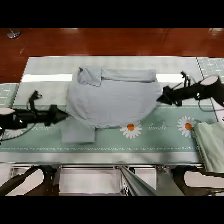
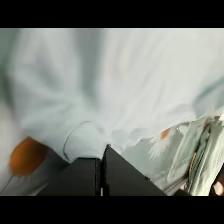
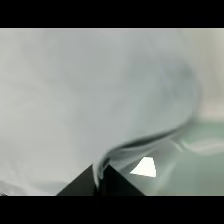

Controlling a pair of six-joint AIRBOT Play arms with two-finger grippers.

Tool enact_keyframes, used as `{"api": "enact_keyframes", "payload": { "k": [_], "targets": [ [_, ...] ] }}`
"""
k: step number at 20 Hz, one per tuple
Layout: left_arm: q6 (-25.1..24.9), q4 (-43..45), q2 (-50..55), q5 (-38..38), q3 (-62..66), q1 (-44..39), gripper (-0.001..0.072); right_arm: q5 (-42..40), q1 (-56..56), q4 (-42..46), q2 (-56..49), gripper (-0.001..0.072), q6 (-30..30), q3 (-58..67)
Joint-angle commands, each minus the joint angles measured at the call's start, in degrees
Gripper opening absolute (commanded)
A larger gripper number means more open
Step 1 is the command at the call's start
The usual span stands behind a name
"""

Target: Fold the shirts.

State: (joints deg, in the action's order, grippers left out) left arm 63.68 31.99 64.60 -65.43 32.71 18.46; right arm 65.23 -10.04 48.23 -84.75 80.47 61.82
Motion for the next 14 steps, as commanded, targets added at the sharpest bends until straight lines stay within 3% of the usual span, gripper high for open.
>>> {"api": "enact_keyframes", "payload": {
  "k": [1,4,7,11,14],
  "targets": [
    [3.74,-0.39,-3.39,-1.46,18.12,-0.02,0.004,6.21,1.27,1.46,1.88,0.0021,2.05,19.98],
    [5.27,-0.02,-4.63,-1.49,41.59,-0.02,0.0039,7.39,1.29,6.23,5.7,0.0021,5.05,42.25],
    [11.32,9.14,-4.68,-3.15,63.49,-0.02,0.0039,9.88,1.27,10.99,12.28,0.0021,5.64,56.76],
    [15.78,24.61,-5.62,-11.02,86.14,0.02,0.0039,10.36,1.22,16.46,26.73,0.0021,4.59,57.61],
    [16.76,30.8,-11.91,-9.55,89.53,0.02,0.0039,11.69,1.22,21.33,34.29,0.0021,4.74,57.61]
  ]
}}
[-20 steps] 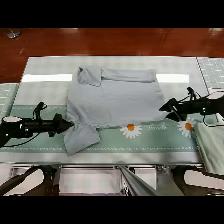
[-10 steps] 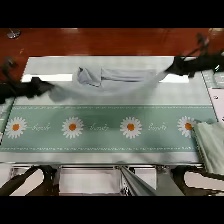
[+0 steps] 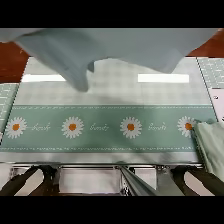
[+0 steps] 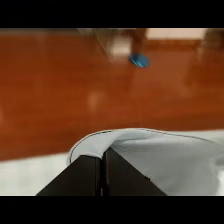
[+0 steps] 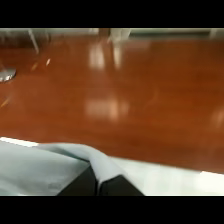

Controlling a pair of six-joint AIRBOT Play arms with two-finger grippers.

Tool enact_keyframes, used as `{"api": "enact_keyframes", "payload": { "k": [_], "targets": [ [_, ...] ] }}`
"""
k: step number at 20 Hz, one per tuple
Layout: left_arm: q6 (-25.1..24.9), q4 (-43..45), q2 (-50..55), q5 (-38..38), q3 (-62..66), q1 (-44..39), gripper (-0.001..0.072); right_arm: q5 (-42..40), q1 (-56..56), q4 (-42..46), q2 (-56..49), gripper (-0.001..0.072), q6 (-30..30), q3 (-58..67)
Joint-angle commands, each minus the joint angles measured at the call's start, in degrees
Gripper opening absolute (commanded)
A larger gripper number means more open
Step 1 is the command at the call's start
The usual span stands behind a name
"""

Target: Fold the shirts.

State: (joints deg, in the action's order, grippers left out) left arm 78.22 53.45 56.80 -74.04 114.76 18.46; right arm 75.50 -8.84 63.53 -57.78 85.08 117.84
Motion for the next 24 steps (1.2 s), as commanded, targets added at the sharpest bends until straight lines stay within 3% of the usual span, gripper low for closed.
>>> {"api": "enact_keyframes", "payload": {
  "k": [1,5,9,12,15,18,21,24],
  "targets": [
    [2.23,11.02,-6.4,-1.6,7.34,0.02,0.0039,2.25,0.02,8.83,9.44,0.0021,0.85,1.6],
    [2.03,15.45,-15.78,-2.16,3.15,-1.92,0.0039,5.27,0.02,14.19,15.34,0.0021,2.19,1.57],
    [3.15,16.7,-19.82,-7.63,-2.27,-9.42,0.0039,14.38,0.02,14.86,16.59,0.0021,2.34,-0.11],
    [3.76,16.7,-19.61,-8.48,-10.21,-9.99,0.0039,15.8,0.02,14.75,16.57,0.0022,2.58,-9.73],
    [3.74,16.41,-17.66,-6.8,-22.32,-10.01,0.0039,11.61,0.02,14.19,16.2,0.0021,2.54,-22.99],
    [3.76,15.19,-13.42,-1.31,-34.27,-10.03,0.004,4.66,0.02,12.5,12.15,0.0021,1.03,-34.69],
    [3.74,10.71,-6.64,11.3,-43.93,-10.78,0.004,-3.45,0.02,9.68,1.64,0.0021,-0.22,-39.3],
    [4.59,10.25,4.57,23.61,-45.72,-14.12,0.004,-13.49,0.02,5.95,-12.11,0.0021,-0.22,-38.88]
  ]
}}
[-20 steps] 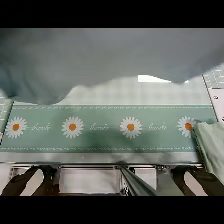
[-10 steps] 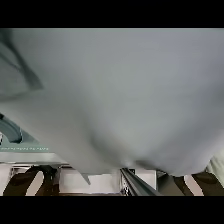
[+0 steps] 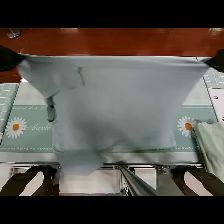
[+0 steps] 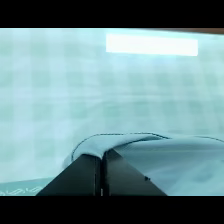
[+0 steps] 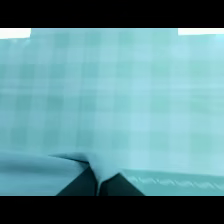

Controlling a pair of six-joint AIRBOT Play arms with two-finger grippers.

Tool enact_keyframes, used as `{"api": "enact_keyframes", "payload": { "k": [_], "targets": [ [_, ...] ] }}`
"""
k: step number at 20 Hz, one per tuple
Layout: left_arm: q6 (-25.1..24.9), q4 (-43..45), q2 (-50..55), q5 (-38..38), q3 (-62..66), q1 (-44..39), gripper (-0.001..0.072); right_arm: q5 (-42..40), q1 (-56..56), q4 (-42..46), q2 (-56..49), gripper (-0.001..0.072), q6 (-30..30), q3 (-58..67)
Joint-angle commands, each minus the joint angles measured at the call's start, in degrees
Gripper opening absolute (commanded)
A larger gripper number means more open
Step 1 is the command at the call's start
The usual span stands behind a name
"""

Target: Fold the shirts.

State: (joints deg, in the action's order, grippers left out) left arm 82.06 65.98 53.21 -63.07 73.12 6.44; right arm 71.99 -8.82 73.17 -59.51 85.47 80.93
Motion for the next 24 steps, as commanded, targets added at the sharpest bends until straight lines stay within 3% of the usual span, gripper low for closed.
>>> {"api": "enact_keyframes", "payload": {
  "k": [1,4,7,8,9,10,11,13,16,18,20,24],
  "targets": [
    [1.42,-3.02,11.85,16.9,-4.09,-2.99,0.004,-12.81,0.0,-5.4,-15.45,0.0021,-0.42,-0.79],
    [1.4,-8.13,22.32,28.11,-3.37,-4.94,0.004,-16.83,0.0,-12.57,-29.46,0.0021,1.99,6.6],
    [1.4,-11.5,30.73,29.4,0.26,-5.92,0.0042,-16.59,0.0,-20.57,-40.89,0.0023,5.33,15.85],
    [1.4,-13.05,32.59,29.42,1.31,-6.1,0.0077,-16.52,0.0,-23.69,-43.5,0.0082,6.45,17.86],
    [1.42,-14.25,33.66,29.4,1.92,-6.1,0.0247,-16.28,-0.15,-26.95,-45.64,0.0364,7.69,19.5],
    [1.36,-14.38,34.05,29.2,2.19,-6.05,0.0646,-15.47,-0.57,-29.68,-46.82,0.063,7.74,20.41],
    [0.57,-13.99,33.99,27.32,2.6,-5.25,0.07,-13.77,-1.51,-31.98,-47.1,0.0634,5.95,20.81],
    [-2.03,-10.34,33.64,14.12,5.49,-0.76,0.07,-5.92,-5.07,-32.76,-45.83,0.0634,1.16,20.81],
    [-1.9,-4.26,33.48,-10.84,6.73,9.6,0.0699,11.72,-11.39,-22.86,-42.25,0.0629,-2.1,20.2],
    [-2.45,-4.48,31.8,-20.76,1.79,16.02,0.0698,12.96,-14.14,-13.97,-35.63,0.0628,-1.95,12.31],
    [-4.0,-4.39,25.66,-20.06,-8.46,20.81,0.0698,6.08,-16.31,-14.03,-26.49,0.0628,-2.86,-2.73],
    [-7.19,-4.44,12.2,-15.34,-33.7,32.57,0.0698,-4.81,-17.14,-24.96,-7.58,0.0628,-13.57,-34.49]
  ]
}}
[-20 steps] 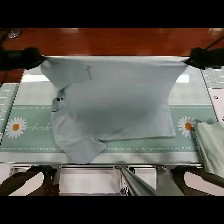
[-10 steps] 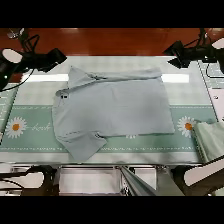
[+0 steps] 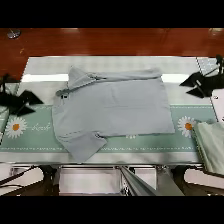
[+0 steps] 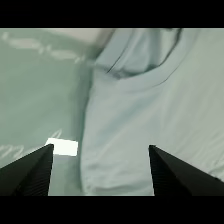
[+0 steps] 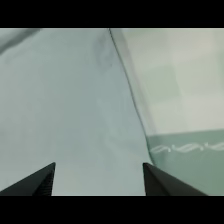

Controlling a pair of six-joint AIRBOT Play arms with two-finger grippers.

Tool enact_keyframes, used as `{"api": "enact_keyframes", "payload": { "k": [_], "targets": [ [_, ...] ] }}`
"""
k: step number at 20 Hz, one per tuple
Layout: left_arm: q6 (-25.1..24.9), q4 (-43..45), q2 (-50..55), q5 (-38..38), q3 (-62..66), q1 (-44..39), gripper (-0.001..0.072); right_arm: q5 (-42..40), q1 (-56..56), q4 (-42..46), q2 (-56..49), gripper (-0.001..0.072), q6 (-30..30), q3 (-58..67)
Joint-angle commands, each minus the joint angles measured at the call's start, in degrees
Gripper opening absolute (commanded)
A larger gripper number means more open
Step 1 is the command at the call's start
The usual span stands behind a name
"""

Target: Fold the shirts.

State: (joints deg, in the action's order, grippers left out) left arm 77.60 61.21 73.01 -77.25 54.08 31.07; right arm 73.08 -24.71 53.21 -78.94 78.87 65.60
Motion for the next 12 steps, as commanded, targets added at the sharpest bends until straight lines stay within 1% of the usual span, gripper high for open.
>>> {"api": "enact_keyframes", "payload": {
  "k": [1,3,5,8,12],
  "targets": [
    [-3.87,-1.07,-9.77,-0.5,-19.67,10.69,0.0698,-6.69,-1.25,-6.49,15.45,0.0628,-8.33,-24.57],
    [-6.45,-6.86,-12.81,1.2,-27.71,14.53,0.0698,-7.61,-1.25,-7.3,21.14,0.0628,-9.35,-32.46],
    [-6.47,-12.46,-13.88,3.34,-32.54,14.19,0.0698,-7.74,-1.25,-7.48,24.41,0.0628,-9.35,-36.83],
    [-6.51,-13.46,-13.33,5.68,-36.48,10.56,0.0698,-7.04,-1.22,-8.68,25.83,0.0628,-9.33,-39.06],
    [-7.19,-15.45,-13.33,11.1,-36.61,2.64,0.0698,-7.43,-1.25,-11.67,25.83,0.0627,-9.25,-39.06]
  ]
}}
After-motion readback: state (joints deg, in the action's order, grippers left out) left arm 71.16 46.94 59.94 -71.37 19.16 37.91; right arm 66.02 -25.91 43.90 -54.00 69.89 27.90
